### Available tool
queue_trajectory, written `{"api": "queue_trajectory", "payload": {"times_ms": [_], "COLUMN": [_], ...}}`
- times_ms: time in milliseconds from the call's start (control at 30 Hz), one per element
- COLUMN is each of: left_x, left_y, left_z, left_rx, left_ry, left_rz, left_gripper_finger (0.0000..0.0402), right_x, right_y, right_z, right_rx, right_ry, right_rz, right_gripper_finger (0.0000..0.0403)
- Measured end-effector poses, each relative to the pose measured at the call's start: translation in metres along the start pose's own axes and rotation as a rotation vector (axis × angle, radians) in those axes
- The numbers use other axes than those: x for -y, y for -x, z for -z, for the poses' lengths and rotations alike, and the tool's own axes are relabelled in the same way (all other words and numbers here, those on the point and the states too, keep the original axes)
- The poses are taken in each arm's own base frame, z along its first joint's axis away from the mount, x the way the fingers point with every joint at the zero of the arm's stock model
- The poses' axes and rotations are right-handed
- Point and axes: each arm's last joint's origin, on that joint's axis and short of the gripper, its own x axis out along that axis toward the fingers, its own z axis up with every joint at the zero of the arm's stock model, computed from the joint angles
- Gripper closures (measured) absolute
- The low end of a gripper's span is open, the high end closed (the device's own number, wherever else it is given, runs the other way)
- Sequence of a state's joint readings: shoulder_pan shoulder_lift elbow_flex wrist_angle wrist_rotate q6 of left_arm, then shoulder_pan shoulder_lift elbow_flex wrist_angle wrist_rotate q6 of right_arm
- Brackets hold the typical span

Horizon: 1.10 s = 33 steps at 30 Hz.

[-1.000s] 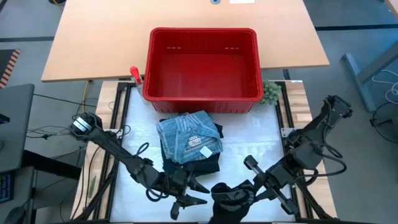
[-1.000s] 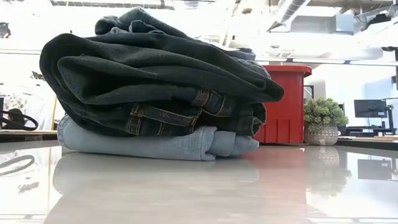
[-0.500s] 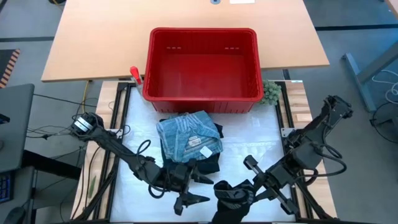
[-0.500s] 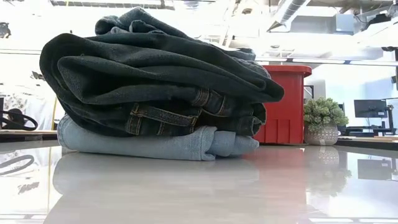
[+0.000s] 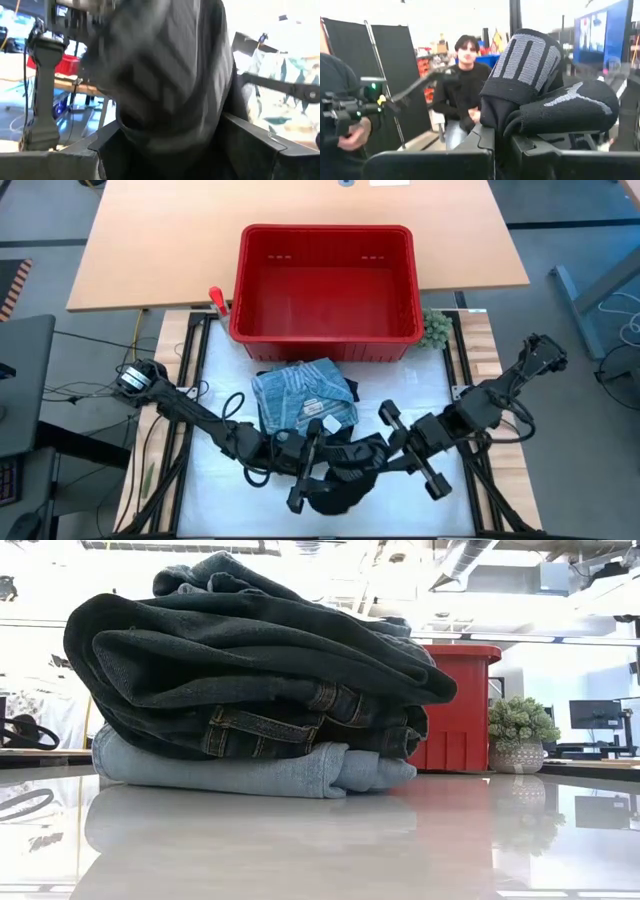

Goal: Fold Laundry from Bin
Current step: Fold the black underwear

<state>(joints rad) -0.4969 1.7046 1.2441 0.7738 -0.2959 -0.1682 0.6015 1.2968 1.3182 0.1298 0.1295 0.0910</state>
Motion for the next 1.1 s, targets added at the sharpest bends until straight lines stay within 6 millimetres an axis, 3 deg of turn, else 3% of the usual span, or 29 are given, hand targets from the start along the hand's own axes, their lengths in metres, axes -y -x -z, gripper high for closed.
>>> {"api": "queue_trajectory", "payload": {"times_ms": [400, 567, 767, 1100], "left_x": [-0.008, -0.007, -0.01, -0.011], "left_y": [-0.003, -0.003, -0.003, 0.003], "left_z": [-0.01, -0.01, 0.0, 0.008], "left_rx": [0.081, 0.069, -0.028, -0.239], "left_ry": [0.005, 0.021, 0.062, 0.155], "left_rz": [0.002, 0.032, -0.037, -0.017], "left_gripper_finger": [0.015, 0.0225, 0.0381, 0.0399], "right_x": [0.002, 0.003, 0.004, 0.008], "right_y": [0.001, 0.006, 0.021, 0.047], "right_z": [0.013, 0.019, 0.017, 0.031], "right_rx": [-0.132, -0.221, -0.301, -0.567], "right_ry": [-0.061, -0.095, -0.185, -0.263], "right_rz": [0.021, 0.036, 0.062, 0.107], "right_gripper_finger": [0.0367, 0.0366, 0.0342, 0.0255]}}
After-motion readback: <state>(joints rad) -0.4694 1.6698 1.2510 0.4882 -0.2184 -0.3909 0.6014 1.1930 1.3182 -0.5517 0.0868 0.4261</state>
